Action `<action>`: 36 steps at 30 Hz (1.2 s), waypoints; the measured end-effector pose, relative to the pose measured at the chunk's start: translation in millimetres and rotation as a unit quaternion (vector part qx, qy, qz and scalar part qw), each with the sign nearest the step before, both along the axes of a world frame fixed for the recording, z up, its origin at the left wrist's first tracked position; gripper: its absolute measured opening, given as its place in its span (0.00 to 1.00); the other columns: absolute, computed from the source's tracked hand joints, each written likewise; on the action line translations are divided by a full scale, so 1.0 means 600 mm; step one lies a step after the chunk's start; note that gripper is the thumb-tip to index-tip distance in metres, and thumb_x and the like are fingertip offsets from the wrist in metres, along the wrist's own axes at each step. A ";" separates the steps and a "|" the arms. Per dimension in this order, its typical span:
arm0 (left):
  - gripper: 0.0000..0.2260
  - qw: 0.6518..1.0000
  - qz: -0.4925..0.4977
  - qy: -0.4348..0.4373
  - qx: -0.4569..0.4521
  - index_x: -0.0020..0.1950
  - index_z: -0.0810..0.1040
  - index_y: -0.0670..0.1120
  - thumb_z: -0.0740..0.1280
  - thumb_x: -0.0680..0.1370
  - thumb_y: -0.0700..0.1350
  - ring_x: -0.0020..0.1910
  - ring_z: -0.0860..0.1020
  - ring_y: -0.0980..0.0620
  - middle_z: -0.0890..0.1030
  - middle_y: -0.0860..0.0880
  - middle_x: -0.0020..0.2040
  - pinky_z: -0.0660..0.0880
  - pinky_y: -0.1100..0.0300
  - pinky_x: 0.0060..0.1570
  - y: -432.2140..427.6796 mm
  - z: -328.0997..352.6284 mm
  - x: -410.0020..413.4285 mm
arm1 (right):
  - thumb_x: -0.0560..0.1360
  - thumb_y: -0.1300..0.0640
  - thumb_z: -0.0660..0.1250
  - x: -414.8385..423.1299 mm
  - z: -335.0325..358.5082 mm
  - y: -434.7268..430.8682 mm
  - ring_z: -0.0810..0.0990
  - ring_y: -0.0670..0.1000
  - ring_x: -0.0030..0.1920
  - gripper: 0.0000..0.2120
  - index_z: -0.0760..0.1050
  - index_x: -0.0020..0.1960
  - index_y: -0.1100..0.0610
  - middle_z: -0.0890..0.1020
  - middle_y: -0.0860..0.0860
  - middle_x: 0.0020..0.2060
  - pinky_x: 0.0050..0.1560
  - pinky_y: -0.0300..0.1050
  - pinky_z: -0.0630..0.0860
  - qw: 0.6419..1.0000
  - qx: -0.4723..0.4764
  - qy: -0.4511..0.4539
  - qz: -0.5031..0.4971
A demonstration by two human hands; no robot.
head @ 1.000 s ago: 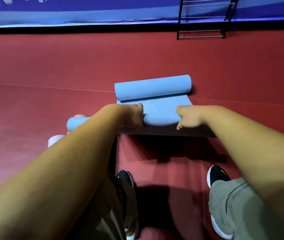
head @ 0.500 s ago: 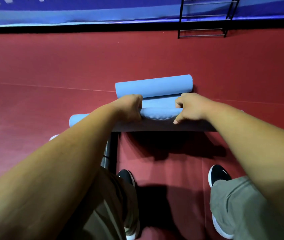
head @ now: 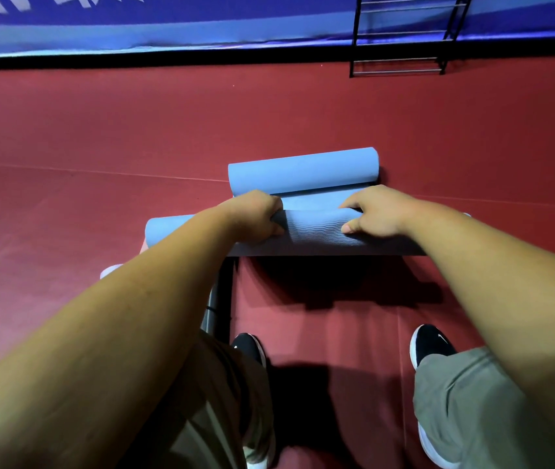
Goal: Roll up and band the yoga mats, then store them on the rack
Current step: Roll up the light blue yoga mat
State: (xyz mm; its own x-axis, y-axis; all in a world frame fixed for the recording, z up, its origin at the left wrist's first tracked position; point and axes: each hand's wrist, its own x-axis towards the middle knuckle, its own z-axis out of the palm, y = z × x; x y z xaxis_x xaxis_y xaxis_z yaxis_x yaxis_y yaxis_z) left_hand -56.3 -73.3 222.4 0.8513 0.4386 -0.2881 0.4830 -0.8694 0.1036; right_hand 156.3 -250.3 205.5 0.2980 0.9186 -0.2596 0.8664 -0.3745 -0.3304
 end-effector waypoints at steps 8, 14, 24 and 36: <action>0.31 0.998 -0.018 0.066 -0.002 0.54 0.71 0.47 0.80 0.67 0.67 0.48 0.76 0.45 0.76 0.49 0.50 0.75 0.51 0.49 -0.012 -0.013 -0.006 | 0.80 0.46 0.71 -0.013 -0.003 -0.002 0.80 0.55 0.62 0.18 0.79 0.67 0.53 0.83 0.51 0.63 0.66 0.52 0.76 0.997 -0.068 0.014 0.024; 0.21 0.998 0.008 0.056 0.033 0.46 0.77 0.48 0.75 0.66 0.63 0.42 0.78 0.45 0.81 0.47 0.45 0.78 0.53 0.43 -0.016 -0.008 -0.002 | 0.72 0.38 0.78 -0.022 0.009 -0.005 0.79 0.51 0.61 0.32 0.76 0.71 0.50 0.81 0.46 0.64 0.60 0.46 0.74 0.995 -0.083 0.051 0.026; 0.21 0.997 0.006 0.078 -0.023 0.51 0.71 0.47 0.80 0.72 0.54 0.49 0.76 0.43 0.76 0.47 0.52 0.73 0.52 0.46 -0.016 -0.010 -0.005 | 0.69 0.42 0.81 -0.030 -0.011 0.006 0.76 0.58 0.53 0.38 0.70 0.70 0.58 0.76 0.54 0.55 0.51 0.50 0.75 0.993 -0.109 -0.018 0.034; 0.18 0.999 -0.030 0.022 0.033 0.54 0.71 0.46 0.76 0.73 0.50 0.46 0.76 0.42 0.78 0.46 0.49 0.74 0.51 0.45 -0.028 -0.014 -0.001 | 0.62 0.36 0.84 -0.018 0.000 0.016 0.81 0.58 0.58 0.35 0.82 0.61 0.55 0.85 0.49 0.53 0.54 0.47 0.76 0.999 -0.046 -0.025 -0.002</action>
